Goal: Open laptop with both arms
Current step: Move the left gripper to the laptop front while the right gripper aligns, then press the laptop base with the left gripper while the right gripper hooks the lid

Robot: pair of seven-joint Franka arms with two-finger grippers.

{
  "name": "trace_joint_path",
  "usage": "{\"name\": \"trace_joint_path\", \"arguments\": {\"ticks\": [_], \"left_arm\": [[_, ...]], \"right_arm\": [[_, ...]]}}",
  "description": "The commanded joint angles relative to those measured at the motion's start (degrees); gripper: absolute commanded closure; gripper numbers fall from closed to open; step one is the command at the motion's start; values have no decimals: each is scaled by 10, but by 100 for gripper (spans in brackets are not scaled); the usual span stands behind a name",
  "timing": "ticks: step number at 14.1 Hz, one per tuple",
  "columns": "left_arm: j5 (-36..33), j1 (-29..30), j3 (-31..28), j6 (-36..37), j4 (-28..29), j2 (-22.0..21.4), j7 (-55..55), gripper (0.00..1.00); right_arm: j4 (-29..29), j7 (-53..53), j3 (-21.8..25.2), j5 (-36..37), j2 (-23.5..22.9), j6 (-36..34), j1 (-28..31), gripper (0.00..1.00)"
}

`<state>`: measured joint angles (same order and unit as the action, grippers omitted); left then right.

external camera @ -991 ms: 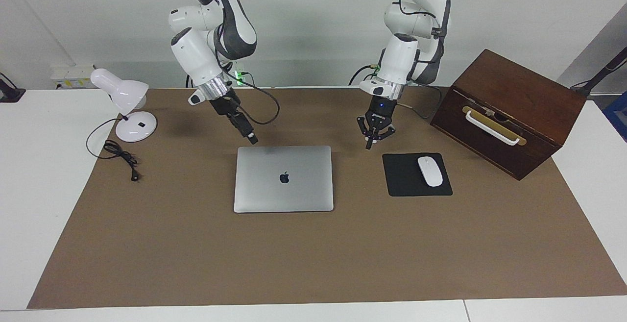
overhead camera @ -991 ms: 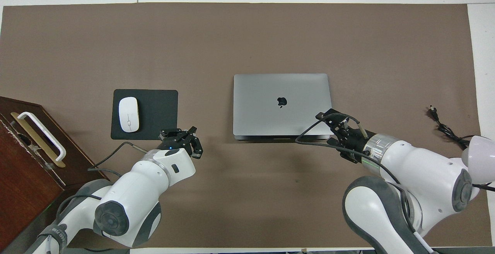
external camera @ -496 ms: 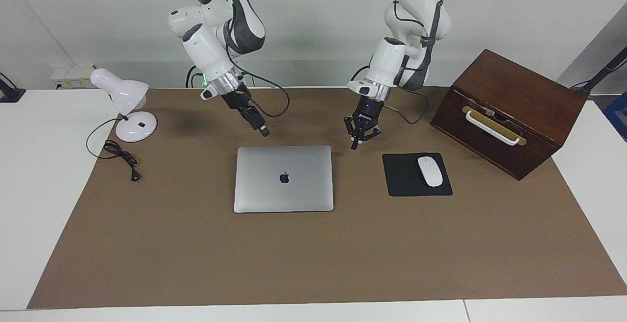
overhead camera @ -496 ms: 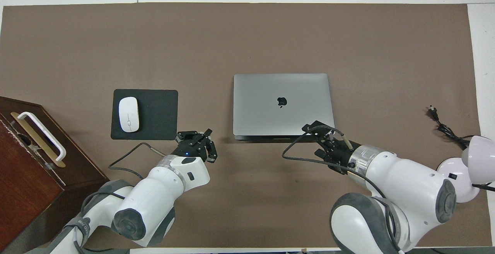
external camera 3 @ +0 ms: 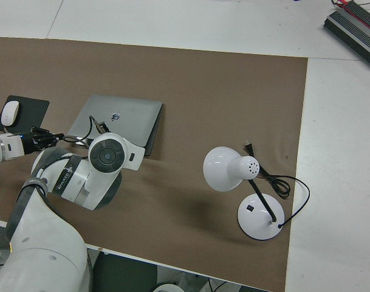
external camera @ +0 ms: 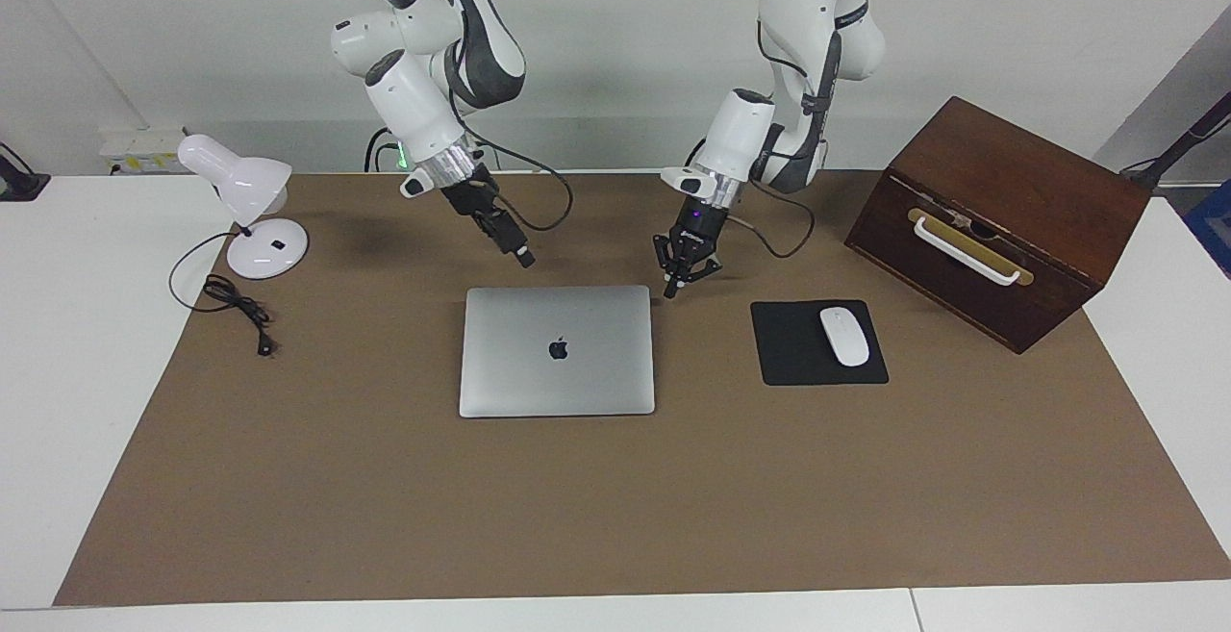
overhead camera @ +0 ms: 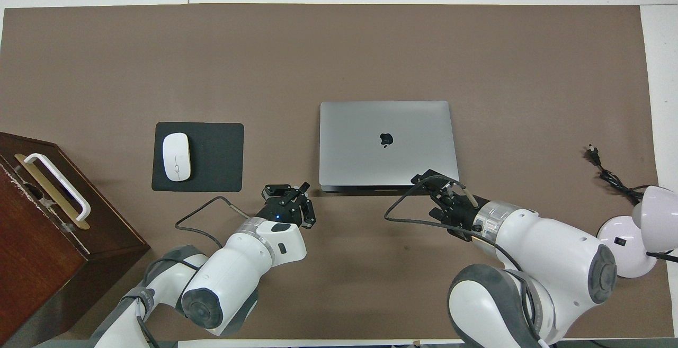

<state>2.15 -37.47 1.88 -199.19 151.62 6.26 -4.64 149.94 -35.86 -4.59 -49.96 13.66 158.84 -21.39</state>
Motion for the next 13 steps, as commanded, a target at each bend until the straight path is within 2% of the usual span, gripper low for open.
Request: {"name": "trace_joint_path", "arguments": {"ticks": [1, 8, 13], "left_arm": [[-2, -14, -9, -16, -14, 18, -9, 100], [-1, -32, -10, -15, -37, 39, -10, 100], [0, -36, -10, -15, -58, 66, -11, 100]], "right_arm": [[-7, 22, -3, -13, -24, 11, 0, 0], [-13, 36, -3, -13, -45, 11, 0, 0], [-42, 44, -2, -13, -72, 16, 2, 0]]}}
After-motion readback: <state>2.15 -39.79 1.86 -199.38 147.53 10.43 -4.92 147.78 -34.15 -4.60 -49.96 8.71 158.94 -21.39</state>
